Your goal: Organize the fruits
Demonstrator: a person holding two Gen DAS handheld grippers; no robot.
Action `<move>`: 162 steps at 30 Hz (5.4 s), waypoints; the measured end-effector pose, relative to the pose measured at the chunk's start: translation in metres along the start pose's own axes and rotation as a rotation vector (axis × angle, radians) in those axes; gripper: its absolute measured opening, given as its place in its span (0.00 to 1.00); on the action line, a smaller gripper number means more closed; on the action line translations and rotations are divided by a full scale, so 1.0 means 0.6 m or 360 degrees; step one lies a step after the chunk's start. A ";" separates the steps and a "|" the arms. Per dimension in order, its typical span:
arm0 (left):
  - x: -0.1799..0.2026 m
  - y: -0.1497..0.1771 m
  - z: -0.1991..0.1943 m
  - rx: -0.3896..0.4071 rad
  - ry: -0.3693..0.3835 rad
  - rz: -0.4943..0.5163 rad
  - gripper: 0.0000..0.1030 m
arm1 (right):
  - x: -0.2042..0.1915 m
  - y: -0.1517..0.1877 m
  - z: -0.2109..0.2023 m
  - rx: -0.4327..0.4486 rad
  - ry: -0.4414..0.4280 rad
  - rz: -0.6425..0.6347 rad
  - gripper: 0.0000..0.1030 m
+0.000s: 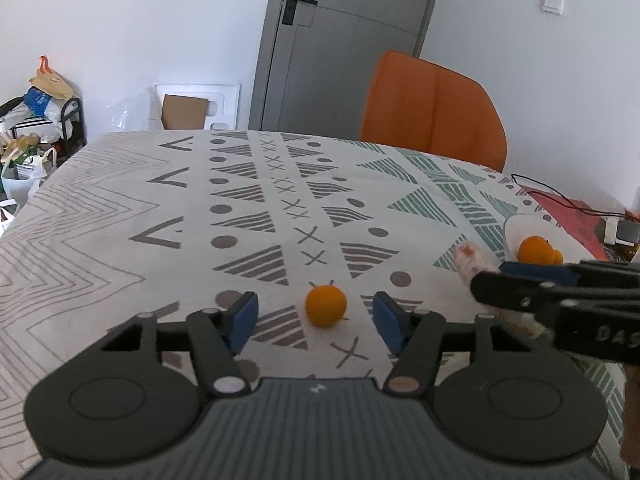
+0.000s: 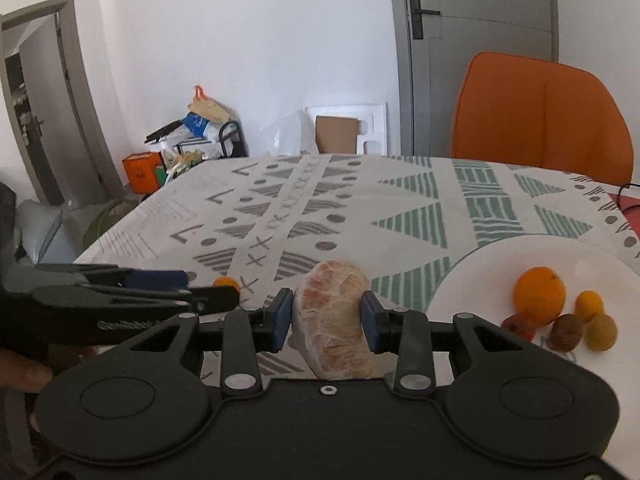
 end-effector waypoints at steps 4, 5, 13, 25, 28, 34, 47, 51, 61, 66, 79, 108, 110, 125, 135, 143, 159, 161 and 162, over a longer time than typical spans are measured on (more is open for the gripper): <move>0.012 -0.002 0.014 -0.0009 -0.0017 0.0021 0.51 | 0.013 0.003 -0.016 0.0037 0.0004 0.0026 0.34; 0.015 -0.003 0.017 -0.0019 -0.0015 0.0026 0.38 | 0.017 0.005 -0.020 0.0045 0.0010 0.0035 0.34; 0.049 -0.008 0.006 0.0021 0.0053 0.0081 0.21 | 0.059 0.022 -0.050 0.0098 0.0068 0.0132 0.34; 0.125 -0.017 -0.009 0.0071 0.0140 0.0181 0.21 | 0.126 0.053 -0.095 0.0155 0.0176 0.0252 0.34; 0.141 -0.019 -0.011 0.0081 0.0157 0.0204 0.21 | 0.141 0.060 -0.104 0.0167 0.0201 0.0277 0.34; 0.173 -0.024 -0.010 0.0088 0.0184 0.0258 0.21 | 0.170 0.076 -0.117 0.0183 0.0269 0.0341 0.34; 0.238 -0.030 0.002 0.0093 0.0235 0.0357 0.21 | 0.222 0.105 -0.134 0.0201 0.0332 0.0448 0.34; 0.253 -0.029 0.011 0.0079 0.0238 0.0384 0.21 | 0.239 0.113 -0.138 0.0212 0.0348 0.0493 0.34; 0.279 -0.033 0.026 0.0049 0.0227 0.0410 0.24 | 0.256 0.124 -0.141 0.0206 0.0376 0.0526 0.34; 0.262 -0.032 0.018 0.0033 0.0192 0.0384 0.27 | 0.261 0.119 -0.136 0.0220 0.0408 0.0533 0.34; 0.205 -0.034 -0.024 0.0087 0.0115 0.0244 0.79 | 0.245 0.110 -0.141 0.0259 0.0385 0.0544 0.47; 0.102 0.023 -0.150 0.0129 -0.0017 0.0073 1.00 | 0.119 0.107 -0.186 0.0260 0.0154 0.0468 1.00; 0.096 0.027 -0.163 0.0145 -0.0032 0.0069 1.00 | 0.111 0.107 -0.191 0.0258 0.0146 0.0467 1.00; 0.066 0.063 -0.230 0.0171 -0.0114 0.0067 1.00 | 0.050 0.114 -0.234 0.0259 0.0110 0.0364 1.00; 0.060 0.088 -0.256 0.0153 -0.0113 0.0098 1.00 | 0.030 0.128 -0.244 0.0229 0.0080 0.0311 1.00; 0.054 0.101 -0.261 0.0155 -0.0131 0.0075 1.00 | 0.014 0.142 -0.249 0.0224 0.0039 0.0266 1.00; 0.045 0.126 -0.257 0.0114 -0.0171 0.0052 1.00 | -0.005 0.164 -0.235 0.0170 0.0033 0.0232 1.00; 0.045 0.127 -0.255 0.0109 -0.0170 0.0055 1.00 | -0.005 0.165 -0.233 0.0169 0.0039 0.0229 1.00; 0.045 0.128 -0.255 0.0106 -0.0169 0.0057 1.00 | -0.005 0.165 -0.232 0.0168 0.0040 0.0229 1.00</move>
Point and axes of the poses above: each gripper's, at about its wrist camera, not at the fingertips, and z roughly the way its jaws point, x to its right, y to its underside, the point moved 2 cm from there along z, roughly the way its jaws point, and after that the axes turned 13 degrees about -x, right-handed, at the moved point
